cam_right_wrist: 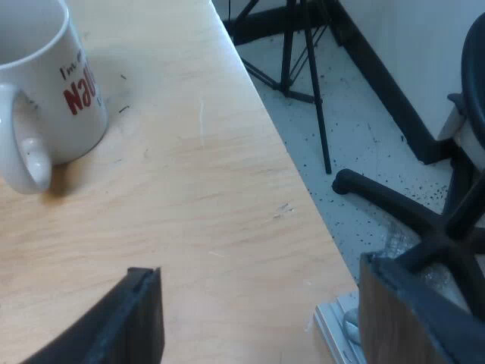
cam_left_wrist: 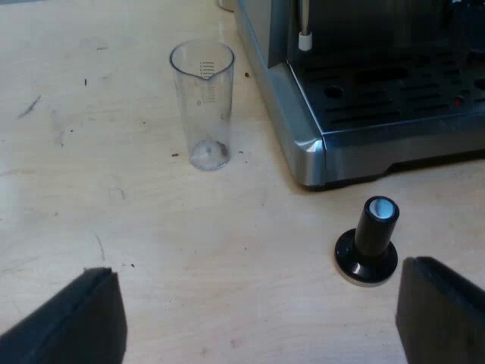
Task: Remove mug from coffee machine
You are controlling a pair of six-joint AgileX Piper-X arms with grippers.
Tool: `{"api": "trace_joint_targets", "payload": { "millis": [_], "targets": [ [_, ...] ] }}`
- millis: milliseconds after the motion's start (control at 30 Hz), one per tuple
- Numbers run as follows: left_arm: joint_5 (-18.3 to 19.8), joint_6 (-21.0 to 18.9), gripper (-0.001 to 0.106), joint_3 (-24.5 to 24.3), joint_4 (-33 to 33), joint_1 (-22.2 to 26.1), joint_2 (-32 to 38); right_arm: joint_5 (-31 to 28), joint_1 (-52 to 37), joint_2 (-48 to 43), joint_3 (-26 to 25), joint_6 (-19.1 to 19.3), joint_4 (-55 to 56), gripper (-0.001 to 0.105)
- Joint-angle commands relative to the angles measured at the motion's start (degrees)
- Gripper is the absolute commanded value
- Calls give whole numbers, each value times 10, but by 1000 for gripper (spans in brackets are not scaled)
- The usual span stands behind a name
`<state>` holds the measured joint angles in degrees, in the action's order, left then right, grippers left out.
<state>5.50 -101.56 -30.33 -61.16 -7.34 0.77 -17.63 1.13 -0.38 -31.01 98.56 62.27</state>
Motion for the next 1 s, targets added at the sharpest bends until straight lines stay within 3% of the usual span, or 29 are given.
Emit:
{"api": "trace_joint_targets", "payload": {
  "millis": [33,1000],
  "targets": [
    [-8,0,79,-2,7,0,22,1,-3,-27,-4,2,-8,58],
    [8,15,79,0,11,0,23,-3,-3,-27,-4,2,-8,58]
  ]
}}
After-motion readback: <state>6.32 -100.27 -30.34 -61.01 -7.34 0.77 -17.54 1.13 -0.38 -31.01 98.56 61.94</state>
